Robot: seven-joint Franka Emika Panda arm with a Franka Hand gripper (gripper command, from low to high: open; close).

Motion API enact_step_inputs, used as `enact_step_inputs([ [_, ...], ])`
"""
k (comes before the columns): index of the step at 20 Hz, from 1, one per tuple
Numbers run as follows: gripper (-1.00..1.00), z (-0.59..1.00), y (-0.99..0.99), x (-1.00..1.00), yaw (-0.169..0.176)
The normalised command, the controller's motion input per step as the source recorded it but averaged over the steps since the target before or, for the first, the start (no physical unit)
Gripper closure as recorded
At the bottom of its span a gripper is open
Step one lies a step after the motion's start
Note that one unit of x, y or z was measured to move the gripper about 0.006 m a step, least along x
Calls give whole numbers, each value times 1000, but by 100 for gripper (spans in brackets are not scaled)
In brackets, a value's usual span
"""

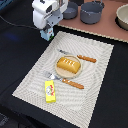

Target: Place the bread, butter, and milk from the table onto the serving area.

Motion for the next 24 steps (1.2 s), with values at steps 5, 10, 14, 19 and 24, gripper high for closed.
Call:
enact_step_inputs([
  [5,-100,-211,0,-430,34],
  [10,-100,-230,0,-346,21],
  [14,100,-240,0,-333,22],
  [19,100,-269,0,-345,32],
  [24,100,-272,0,-345,33],
])
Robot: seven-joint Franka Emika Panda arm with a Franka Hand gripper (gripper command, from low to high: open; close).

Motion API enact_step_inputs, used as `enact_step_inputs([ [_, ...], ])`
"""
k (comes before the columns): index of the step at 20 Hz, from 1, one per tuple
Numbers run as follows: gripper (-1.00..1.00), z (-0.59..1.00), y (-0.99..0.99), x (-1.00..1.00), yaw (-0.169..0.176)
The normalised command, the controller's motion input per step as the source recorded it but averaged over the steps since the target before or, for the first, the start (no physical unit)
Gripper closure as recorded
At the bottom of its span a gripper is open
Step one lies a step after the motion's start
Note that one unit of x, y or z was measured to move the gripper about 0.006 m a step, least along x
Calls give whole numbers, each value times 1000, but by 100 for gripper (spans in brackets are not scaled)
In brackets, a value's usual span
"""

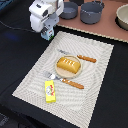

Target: Place the bread, butter, and milk from the table onto the serving area.

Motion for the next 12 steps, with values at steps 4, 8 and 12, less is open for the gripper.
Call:
enact_step_inputs([
  [4,100,-44,0,-231,22],
  [8,100,939,14,-19,0],
  [12,100,1000,2,171,0],
])
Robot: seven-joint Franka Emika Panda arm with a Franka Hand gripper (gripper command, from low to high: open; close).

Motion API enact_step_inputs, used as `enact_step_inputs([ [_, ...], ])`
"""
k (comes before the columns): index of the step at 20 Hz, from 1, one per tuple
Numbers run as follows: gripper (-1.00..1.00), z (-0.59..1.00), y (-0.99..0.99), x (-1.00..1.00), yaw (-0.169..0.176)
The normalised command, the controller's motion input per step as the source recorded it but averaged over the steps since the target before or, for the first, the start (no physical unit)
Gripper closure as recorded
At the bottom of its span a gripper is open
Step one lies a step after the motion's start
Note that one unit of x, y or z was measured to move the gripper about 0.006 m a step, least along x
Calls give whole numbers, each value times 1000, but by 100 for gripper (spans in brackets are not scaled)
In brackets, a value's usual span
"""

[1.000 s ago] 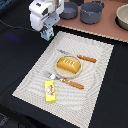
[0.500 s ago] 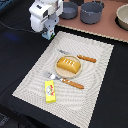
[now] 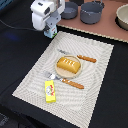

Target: Place the bread, butter, and milk from the table onto the serving area.

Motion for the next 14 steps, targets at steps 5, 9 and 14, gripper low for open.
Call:
enact_step_inputs([
  [5,100,500,-64,847,-56],
  [9,100,295,-99,1000,-54],
  [14,100,284,-99,1000,-33],
])
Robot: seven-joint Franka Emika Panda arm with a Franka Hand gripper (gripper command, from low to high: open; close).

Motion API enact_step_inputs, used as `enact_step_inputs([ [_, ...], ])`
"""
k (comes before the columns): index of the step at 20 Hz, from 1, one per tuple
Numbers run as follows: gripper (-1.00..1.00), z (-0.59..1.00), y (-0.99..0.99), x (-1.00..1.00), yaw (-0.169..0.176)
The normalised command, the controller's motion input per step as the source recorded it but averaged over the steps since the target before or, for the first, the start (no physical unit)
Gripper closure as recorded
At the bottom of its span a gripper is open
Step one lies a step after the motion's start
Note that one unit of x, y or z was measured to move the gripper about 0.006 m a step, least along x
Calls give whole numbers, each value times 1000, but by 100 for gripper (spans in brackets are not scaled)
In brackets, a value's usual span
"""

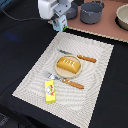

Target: Place the bread, butter, and milk from the table onto the serving area.

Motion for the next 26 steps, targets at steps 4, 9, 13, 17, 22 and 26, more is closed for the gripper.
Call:
enact_step_inputs([
  [4,100,213,-128,1000,-41],
  [9,100,47,-113,1000,-39],
  [13,100,-153,-155,740,-76],
  [17,100,-238,-26,459,-22],
  [22,100,-113,334,193,46],
  [26,100,-84,351,189,35],
])
